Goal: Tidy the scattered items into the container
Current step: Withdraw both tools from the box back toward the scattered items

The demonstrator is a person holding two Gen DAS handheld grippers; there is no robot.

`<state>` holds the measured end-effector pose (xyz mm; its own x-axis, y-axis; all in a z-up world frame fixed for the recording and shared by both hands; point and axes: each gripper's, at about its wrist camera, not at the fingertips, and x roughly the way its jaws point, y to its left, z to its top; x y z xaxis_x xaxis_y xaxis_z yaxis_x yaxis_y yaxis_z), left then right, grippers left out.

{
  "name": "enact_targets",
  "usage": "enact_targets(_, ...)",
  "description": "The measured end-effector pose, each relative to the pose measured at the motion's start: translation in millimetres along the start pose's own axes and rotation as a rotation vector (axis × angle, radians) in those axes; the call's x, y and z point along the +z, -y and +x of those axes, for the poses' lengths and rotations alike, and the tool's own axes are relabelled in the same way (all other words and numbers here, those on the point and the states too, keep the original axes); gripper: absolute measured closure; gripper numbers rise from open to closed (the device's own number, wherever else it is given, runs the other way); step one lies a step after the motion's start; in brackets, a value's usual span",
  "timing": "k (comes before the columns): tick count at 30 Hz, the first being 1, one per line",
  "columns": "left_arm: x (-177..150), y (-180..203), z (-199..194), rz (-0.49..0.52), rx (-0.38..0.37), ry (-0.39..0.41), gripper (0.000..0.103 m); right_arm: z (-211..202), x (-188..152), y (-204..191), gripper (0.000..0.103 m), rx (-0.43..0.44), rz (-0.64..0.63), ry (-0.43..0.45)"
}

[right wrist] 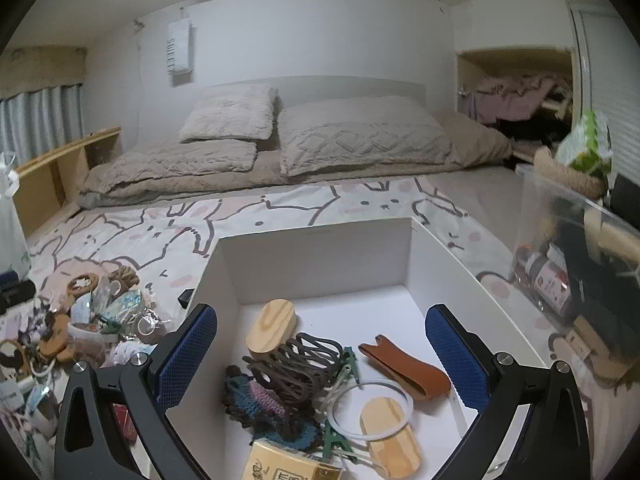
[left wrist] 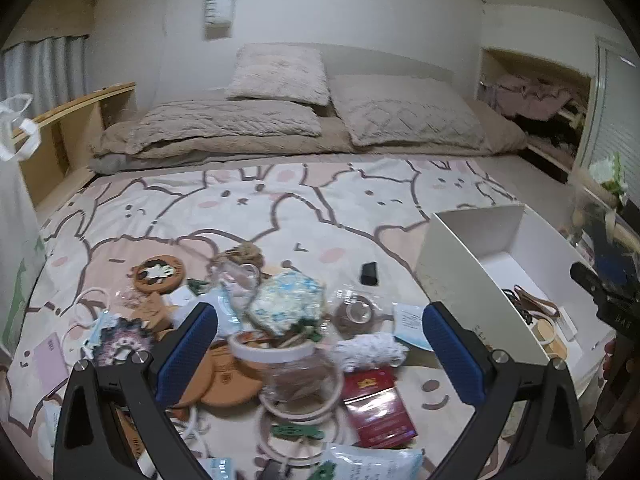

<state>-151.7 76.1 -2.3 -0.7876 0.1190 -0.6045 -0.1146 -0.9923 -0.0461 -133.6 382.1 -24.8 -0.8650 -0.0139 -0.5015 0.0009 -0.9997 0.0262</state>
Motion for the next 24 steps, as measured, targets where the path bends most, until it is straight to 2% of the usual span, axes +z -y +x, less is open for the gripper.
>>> enact_targets(14, -16.8, -66.1, -31.9, -0.061, 0.094, 0.052, 0.000, -21.2, 7.3, -34.3, 0.000, 0.191, 0.041, 0.033)
enact_targets(24, -23.7, -95.8, -52.6, -0.114, 0.121, 0.095, 0.000, -40.8, 9.7, -65.5, 0.000, 0.232, -0.009, 0.106)
